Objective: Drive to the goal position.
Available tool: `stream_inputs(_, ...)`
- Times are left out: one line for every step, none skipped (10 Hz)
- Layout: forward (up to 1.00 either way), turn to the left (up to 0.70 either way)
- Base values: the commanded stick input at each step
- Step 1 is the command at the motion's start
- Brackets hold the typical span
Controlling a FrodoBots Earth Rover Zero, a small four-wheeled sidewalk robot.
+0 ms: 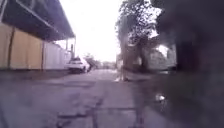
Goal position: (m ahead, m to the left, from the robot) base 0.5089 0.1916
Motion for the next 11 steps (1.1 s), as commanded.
stream_inputs(0.7, -0.02)
stream_inputs(0.7, 0.0)
stream_inputs(0.7, 0.0)
stream_inputs(0.7, 0.0)
stream_inputs(0.7, 0.0)
stream_inputs(0.7, 0.0)
stream_inputs(0.7, 0.0)
stream_inputs(0.7, 0.0)
stream_inputs(0.7, -0.04)
stream_inputs(0.7, -0.17)
stream_inputs(0.7, -0.31)
